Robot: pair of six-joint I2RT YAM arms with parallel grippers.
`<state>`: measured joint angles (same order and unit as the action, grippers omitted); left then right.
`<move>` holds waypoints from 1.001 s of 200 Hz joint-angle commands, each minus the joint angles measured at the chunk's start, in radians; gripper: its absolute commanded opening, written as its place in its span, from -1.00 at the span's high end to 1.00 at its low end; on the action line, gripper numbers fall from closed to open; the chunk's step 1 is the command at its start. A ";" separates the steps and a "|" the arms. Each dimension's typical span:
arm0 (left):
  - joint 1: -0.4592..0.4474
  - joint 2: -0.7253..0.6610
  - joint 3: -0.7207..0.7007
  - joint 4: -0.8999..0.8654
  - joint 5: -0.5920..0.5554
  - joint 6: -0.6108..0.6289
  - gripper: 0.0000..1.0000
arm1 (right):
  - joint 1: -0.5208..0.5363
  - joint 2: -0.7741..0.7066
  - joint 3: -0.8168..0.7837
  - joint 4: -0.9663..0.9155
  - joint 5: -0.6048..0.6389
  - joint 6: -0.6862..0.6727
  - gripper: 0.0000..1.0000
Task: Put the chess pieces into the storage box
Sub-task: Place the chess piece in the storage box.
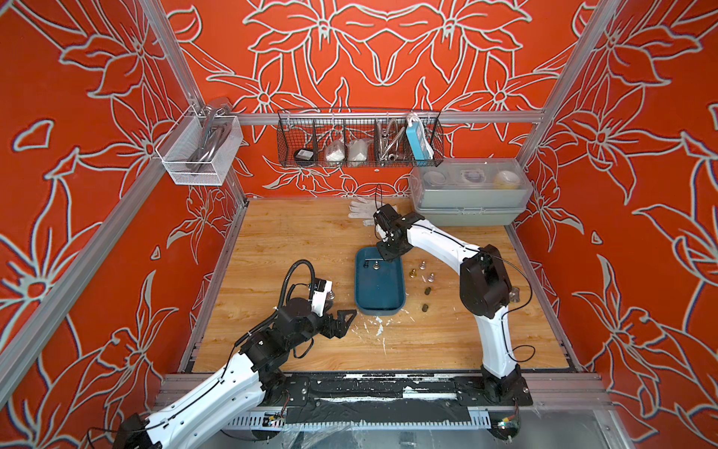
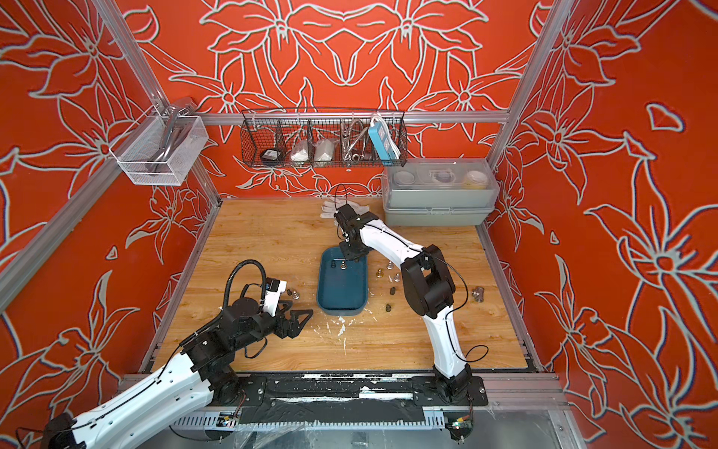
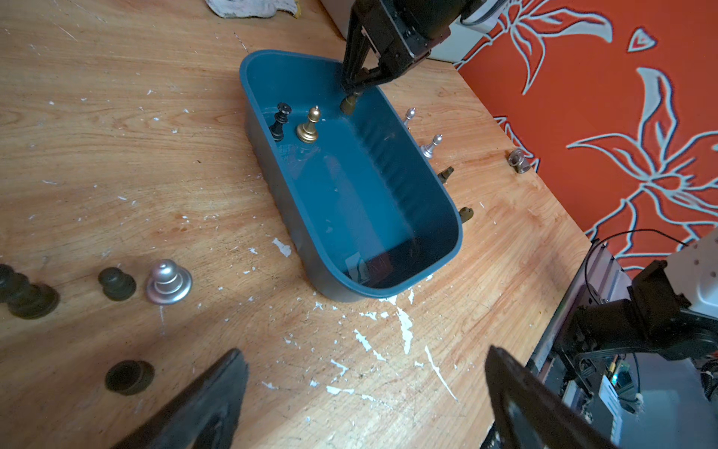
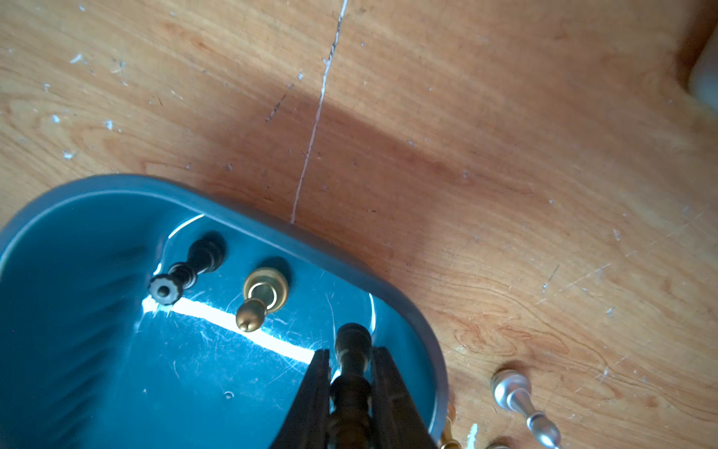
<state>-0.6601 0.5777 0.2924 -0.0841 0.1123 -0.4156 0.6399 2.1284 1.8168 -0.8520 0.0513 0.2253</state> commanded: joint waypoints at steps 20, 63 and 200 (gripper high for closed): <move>0.005 0.003 -0.016 0.028 -0.009 0.006 -0.89 | 0.017 0.032 0.019 0.033 0.032 0.008 0.74; 0.005 -0.004 -0.025 0.027 -0.011 0.003 -0.89 | 0.023 0.045 0.017 0.042 0.042 0.011 0.74; 0.005 -0.032 -0.045 0.023 -0.020 -0.002 -0.89 | 0.044 0.028 -0.064 0.122 0.081 0.048 0.74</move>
<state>-0.6601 0.5648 0.2592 -0.0689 0.1055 -0.4175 0.6754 2.1616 1.7725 -0.7475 0.0986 0.2527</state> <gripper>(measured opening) 0.947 0.199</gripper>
